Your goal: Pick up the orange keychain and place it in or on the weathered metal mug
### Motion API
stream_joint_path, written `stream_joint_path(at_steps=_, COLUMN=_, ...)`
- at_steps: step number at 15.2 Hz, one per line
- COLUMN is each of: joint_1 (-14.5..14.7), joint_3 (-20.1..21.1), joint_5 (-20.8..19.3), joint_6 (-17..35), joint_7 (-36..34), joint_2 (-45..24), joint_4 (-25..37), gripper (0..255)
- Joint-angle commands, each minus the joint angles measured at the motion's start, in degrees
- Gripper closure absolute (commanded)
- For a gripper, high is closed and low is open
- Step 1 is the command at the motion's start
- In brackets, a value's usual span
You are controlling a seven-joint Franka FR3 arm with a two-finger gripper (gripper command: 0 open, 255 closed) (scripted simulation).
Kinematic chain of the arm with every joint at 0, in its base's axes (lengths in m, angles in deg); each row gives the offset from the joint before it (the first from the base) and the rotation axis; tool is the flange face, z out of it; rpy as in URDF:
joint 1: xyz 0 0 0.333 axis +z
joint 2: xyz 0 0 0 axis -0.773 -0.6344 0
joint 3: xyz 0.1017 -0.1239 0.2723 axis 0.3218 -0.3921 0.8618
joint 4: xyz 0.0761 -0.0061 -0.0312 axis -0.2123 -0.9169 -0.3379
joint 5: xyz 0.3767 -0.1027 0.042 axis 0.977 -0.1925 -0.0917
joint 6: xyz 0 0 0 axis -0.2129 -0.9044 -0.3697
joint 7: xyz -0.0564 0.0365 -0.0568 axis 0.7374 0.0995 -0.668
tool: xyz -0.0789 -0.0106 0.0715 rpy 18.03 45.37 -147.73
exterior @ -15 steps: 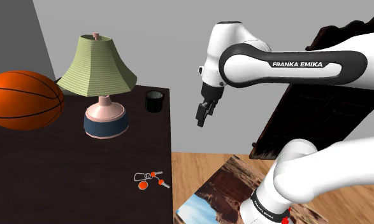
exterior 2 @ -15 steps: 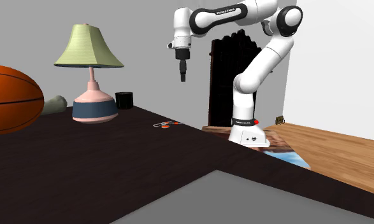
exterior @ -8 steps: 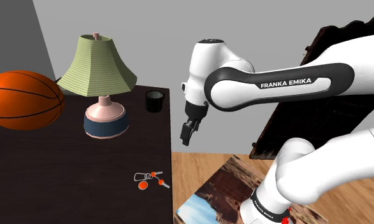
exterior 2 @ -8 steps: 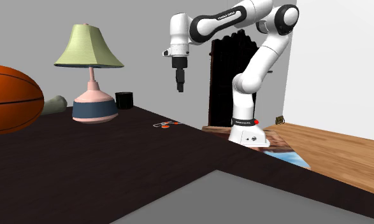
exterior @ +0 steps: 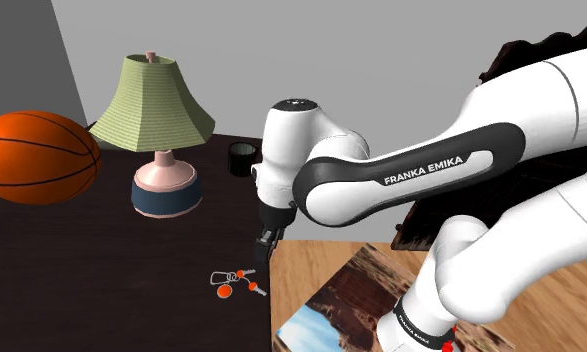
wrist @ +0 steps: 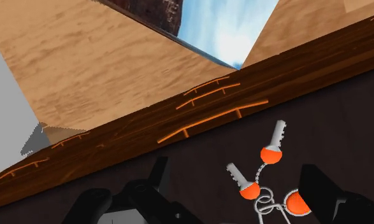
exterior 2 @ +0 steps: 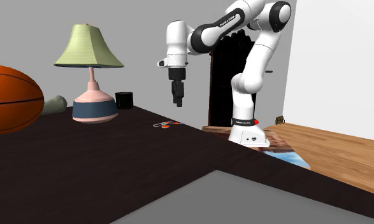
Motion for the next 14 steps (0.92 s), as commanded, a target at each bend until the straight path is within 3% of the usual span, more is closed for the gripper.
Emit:
stream_joint_path(at_steps=1, joint_1=1.0, joint_3=1.87, joint_5=0.57, joint_6=2.77, joint_7=-0.94, joint_2=-2.65, joint_4=0.15, gripper=0)
stream_joint_path(at_steps=3, joint_1=1.82, joint_3=3.89, joint_5=0.73, joint_6=5.39, joint_7=-2.19, joint_2=-5.69, joint_4=0.81, gripper=0)
stream_joint_path(at_steps=11, joint_1=1.33, joint_3=5.58, joint_5=-0.32, joint_6=12.82, joint_7=-3.43, joint_2=-10.71, joint_4=-1.73, gripper=0)
stream_joint_path(at_steps=14, joint_1=1.34, joint_3=5.58, joint_5=-0.32, joint_6=12.82, joint_7=-3.43, joint_2=-10.71, joint_4=-1.73, gripper=0)
